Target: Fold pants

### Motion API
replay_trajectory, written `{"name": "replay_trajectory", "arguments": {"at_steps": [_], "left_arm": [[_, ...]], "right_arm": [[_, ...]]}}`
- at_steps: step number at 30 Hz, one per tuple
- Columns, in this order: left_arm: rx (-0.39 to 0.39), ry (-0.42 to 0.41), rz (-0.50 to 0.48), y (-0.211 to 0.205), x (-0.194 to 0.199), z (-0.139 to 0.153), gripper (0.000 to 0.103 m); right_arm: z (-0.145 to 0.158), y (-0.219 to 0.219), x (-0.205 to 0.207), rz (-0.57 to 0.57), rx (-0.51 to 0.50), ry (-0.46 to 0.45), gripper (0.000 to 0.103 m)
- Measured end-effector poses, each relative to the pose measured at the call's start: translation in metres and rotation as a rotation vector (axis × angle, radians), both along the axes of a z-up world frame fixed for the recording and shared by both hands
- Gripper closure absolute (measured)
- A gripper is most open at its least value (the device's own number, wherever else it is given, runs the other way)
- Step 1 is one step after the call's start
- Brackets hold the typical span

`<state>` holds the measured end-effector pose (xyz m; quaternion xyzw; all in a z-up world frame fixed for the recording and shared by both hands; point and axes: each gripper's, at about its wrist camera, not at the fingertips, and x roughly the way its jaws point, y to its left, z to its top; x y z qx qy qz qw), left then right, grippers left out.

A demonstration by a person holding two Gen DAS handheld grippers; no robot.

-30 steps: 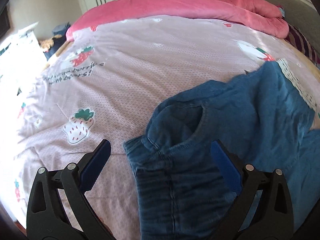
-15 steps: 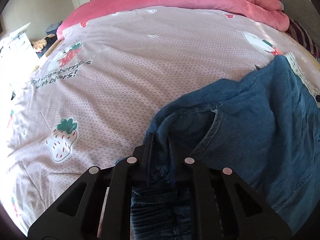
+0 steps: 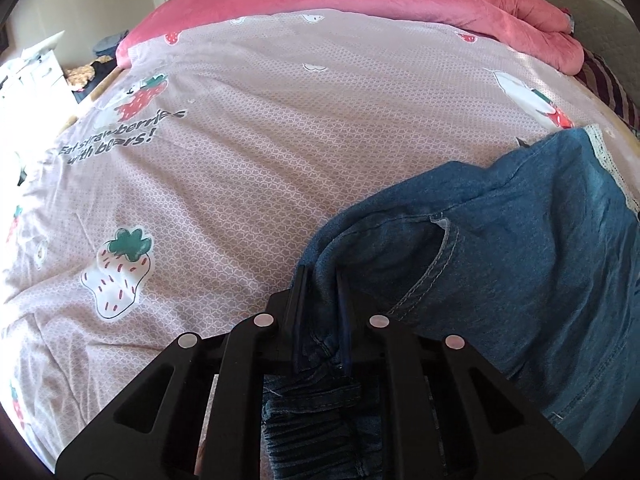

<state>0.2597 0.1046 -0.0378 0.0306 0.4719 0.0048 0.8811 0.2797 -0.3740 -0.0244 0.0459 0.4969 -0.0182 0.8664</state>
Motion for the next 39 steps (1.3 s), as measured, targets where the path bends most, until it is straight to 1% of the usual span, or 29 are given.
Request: {"name": "replay_trajectory", "arguments": {"at_steps": [1,2,4,5,7,8,11,12,13,15,17,18,20,21,22,23,24,25,26,27,28,30,32,35,36,39], "left_arm": [[-0.012,-0.006,-0.001,0.001,-0.001,0.002,0.096],[-0.023,-0.009,-0.002,0.003,-0.001,0.004,0.096],[-0.055,-0.019,-0.015,0.005,-0.002,0.009,0.096],[-0.058,-0.022,-0.020,0.004,-0.002,0.010,0.096],[-0.065,-0.026,-0.035,0.002,-0.001,0.012,0.096],[-0.063,-0.027,-0.040,0.001,-0.001,0.012,0.096],[-0.052,-0.028,-0.056,-0.001,-0.001,0.012,0.096],[-0.052,-0.027,-0.055,0.001,-0.001,0.011,0.096],[-0.054,-0.025,-0.055,0.003,0.000,0.011,0.100],[-0.060,-0.024,-0.050,0.007,0.000,0.011,0.101],[-0.049,-0.034,-0.041,0.011,0.000,0.012,0.102],[-0.042,-0.042,-0.035,0.014,-0.001,0.013,0.102],[-0.051,-0.053,-0.029,0.017,-0.001,0.016,0.102],[-0.046,-0.061,-0.021,0.019,-0.001,0.017,0.102],[-0.040,-0.062,-0.019,0.020,0.000,0.017,0.102],[-0.033,-0.062,-0.018,0.020,0.001,0.016,0.102],[-0.021,-0.056,-0.019,0.018,0.002,0.013,0.102],[-0.009,-0.052,-0.022,0.017,0.003,0.010,0.102],[0.002,-0.049,-0.025,0.016,0.003,0.008,0.102],[0.011,-0.049,-0.029,0.014,0.004,0.006,0.102],[0.012,-0.052,-0.030,0.015,0.003,0.007,0.102],[-0.005,-0.074,-0.031,0.017,0.001,0.014,0.102],[-0.017,-0.107,-0.031,0.018,-0.003,0.023,0.102],[-0.034,-0.164,-0.046,0.018,-0.012,0.039,0.102],[-0.043,-0.186,-0.061,0.017,-0.017,0.045,0.102],[-0.033,-0.236,-0.108,0.014,-0.036,0.060,0.102]], "right_arm": [[0.011,0.003,-0.003,0.007,-0.008,-0.036,0.056],[0.028,0.011,-0.008,0.031,-0.011,-0.095,0.052],[0.051,0.032,-0.011,0.102,0.014,-0.169,0.031],[0.063,0.055,-0.010,0.181,0.035,-0.206,0.028],[0.071,0.093,-0.002,0.308,0.055,-0.223,0.020],[0.071,0.122,0.007,0.406,0.079,-0.211,0.019],[0.058,0.185,0.030,0.608,0.105,-0.157,0.017],[0.050,0.211,0.042,0.677,0.086,-0.125,0.017],[0.044,0.229,0.049,0.713,0.055,-0.114,0.017],[0.032,0.263,0.060,0.801,-0.008,-0.096,0.017],[0.023,0.292,0.073,0.878,-0.080,-0.108,0.017],[0.020,0.299,0.077,0.914,-0.089,-0.104,0.017],[0.010,0.317,0.078,0.991,-0.147,-0.091,0.019],[0.005,0.323,0.080,1.012,-0.186,-0.083,0.026],[-0.003,0.330,0.083,1.020,-0.244,-0.077,0.044],[-0.010,0.334,0.085,1.019,-0.261,-0.055,0.056],[-0.015,0.336,0.085,1.020,-0.242,-0.032,0.079],[-0.018,0.337,0.087,1.020,-0.227,-0.023,0.083],[-0.019,0.337,0.087,1.021,-0.224,-0.028,0.084],[-0.020,0.338,0.088,1.026,-0.213,-0.031,0.090],[-0.019,0.338,0.087,1.023,-0.210,-0.040,0.095],[-0.011,0.334,0.082,1.011,-0.193,-0.073,0.099],[0.004,0.328,0.073,0.991,-0.154,-0.127,0.100],[0.027,0.306,0.057,0.966,-0.099,-0.181,0.100],[0.034,0.304,0.049,0.963,-0.093,-0.202,0.100],[0.053,0.292,0.022,0.960,-0.060,-0.253,0.100]]}}
